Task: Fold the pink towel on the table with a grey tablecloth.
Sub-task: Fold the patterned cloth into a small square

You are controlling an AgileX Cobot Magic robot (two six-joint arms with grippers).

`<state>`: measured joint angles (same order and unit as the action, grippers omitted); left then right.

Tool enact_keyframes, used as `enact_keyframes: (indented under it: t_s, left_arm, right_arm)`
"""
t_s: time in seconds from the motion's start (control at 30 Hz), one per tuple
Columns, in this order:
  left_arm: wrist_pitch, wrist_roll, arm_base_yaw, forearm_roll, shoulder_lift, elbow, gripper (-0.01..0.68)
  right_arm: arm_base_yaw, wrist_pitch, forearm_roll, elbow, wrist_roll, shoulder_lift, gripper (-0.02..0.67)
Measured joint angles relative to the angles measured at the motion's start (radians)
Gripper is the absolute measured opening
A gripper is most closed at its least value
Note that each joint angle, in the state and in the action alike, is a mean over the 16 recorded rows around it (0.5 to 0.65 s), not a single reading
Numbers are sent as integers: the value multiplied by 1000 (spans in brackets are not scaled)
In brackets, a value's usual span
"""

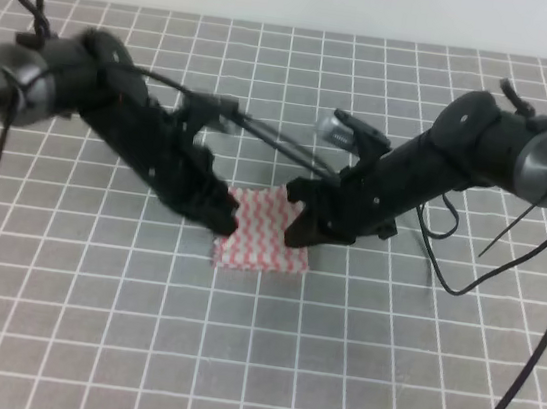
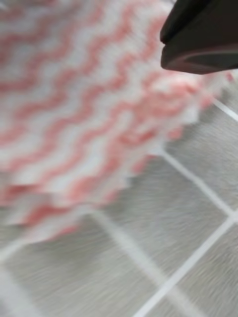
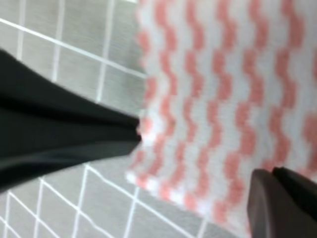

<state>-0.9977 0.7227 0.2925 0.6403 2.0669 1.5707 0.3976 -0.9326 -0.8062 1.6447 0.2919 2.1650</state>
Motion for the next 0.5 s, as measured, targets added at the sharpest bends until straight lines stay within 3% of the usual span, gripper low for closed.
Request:
enact_keyframes:
  t_s: [0.5]
  left_arm:
    - [-119,-6,1,4,6,39,-3]
  right_arm:
    - [2,-27,-9,0,1,-23,-15]
